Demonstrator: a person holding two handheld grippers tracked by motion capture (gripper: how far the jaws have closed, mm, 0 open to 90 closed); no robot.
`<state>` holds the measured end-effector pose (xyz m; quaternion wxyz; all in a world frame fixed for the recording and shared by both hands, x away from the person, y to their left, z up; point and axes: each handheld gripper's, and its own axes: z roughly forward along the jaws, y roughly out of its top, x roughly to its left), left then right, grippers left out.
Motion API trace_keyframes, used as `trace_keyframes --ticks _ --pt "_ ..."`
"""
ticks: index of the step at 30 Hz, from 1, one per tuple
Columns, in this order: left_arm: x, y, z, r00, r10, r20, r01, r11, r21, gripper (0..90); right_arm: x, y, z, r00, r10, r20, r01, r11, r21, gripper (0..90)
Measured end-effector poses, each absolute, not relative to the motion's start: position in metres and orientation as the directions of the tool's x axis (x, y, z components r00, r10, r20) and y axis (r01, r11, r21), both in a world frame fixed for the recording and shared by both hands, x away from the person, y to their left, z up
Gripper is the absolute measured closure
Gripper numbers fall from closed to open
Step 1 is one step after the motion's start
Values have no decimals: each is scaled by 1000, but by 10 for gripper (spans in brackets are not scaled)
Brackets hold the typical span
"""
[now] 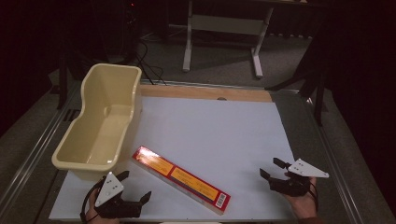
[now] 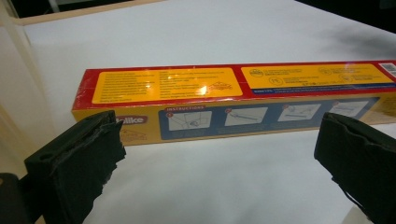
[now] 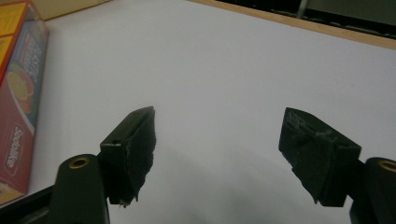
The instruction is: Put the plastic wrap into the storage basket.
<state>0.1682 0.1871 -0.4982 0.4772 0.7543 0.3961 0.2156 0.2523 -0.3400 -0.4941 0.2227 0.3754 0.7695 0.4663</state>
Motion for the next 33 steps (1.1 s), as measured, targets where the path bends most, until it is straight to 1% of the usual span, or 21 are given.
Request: trace_keyframes --ticks 13,19,25,33 --pt "166 188 -497 583 811 -42 379 -226 897 6 256 -328 -493 -627 779 19 389 292 874 303" --pt "166 187 -497 583 811 -44 382 -226 896 6 258 -320 -485 -645 763 40 386 280 879 310" --pt "165 188 -497 583 812 -41 378 -225 898 6 260 -303 -475 -680 731 51 376 288 881 317" --pt "165 189 -496 580 813 -45 380 -221 898 6 265 -271 -460 -728 682 65 370 311 875 316"
